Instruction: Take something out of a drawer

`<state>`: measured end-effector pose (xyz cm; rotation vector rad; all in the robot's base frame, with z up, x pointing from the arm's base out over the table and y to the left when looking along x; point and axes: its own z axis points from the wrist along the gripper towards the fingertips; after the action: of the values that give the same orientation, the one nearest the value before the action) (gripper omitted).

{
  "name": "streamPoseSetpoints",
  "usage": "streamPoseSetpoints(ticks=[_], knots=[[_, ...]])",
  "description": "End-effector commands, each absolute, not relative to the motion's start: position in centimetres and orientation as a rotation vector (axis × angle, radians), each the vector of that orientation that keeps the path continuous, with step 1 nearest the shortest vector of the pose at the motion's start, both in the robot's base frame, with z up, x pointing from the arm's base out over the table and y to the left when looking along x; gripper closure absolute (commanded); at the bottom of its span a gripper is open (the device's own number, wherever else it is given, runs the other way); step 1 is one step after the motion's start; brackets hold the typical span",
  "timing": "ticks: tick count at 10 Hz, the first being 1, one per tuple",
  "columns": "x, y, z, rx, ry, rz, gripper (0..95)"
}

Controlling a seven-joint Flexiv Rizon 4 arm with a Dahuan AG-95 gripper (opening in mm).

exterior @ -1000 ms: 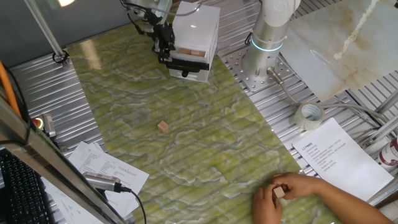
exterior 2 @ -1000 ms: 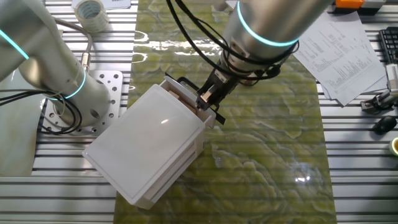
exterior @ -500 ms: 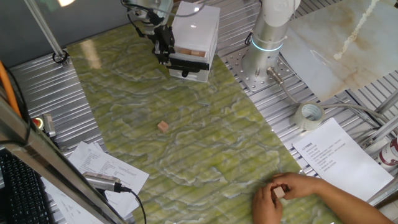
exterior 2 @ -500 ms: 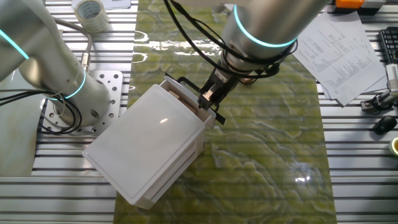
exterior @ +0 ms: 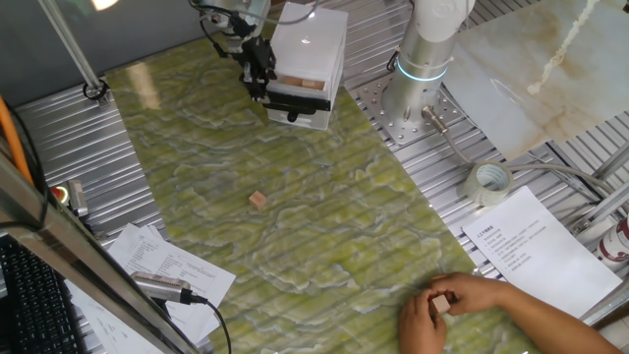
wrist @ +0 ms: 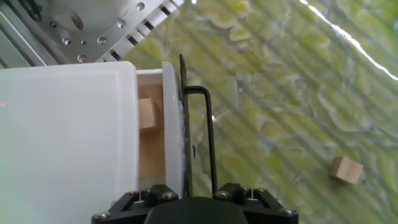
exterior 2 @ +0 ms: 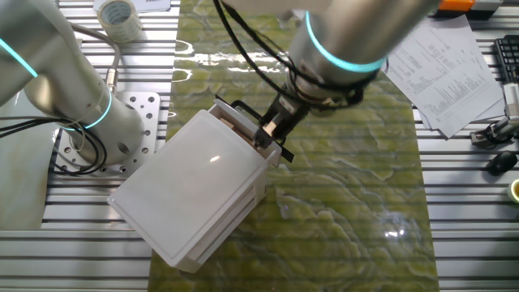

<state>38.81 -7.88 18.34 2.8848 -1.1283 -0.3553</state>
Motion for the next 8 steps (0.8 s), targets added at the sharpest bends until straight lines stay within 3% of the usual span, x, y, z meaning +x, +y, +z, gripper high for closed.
streamPoseSetpoints(ticks=[1,8], knots=[[38.8,-7.5,18.3,2.896,-1.146,-0.371,38.0],[39.6,-6.1,18.0,2.891,-1.184,-0.381,38.0]])
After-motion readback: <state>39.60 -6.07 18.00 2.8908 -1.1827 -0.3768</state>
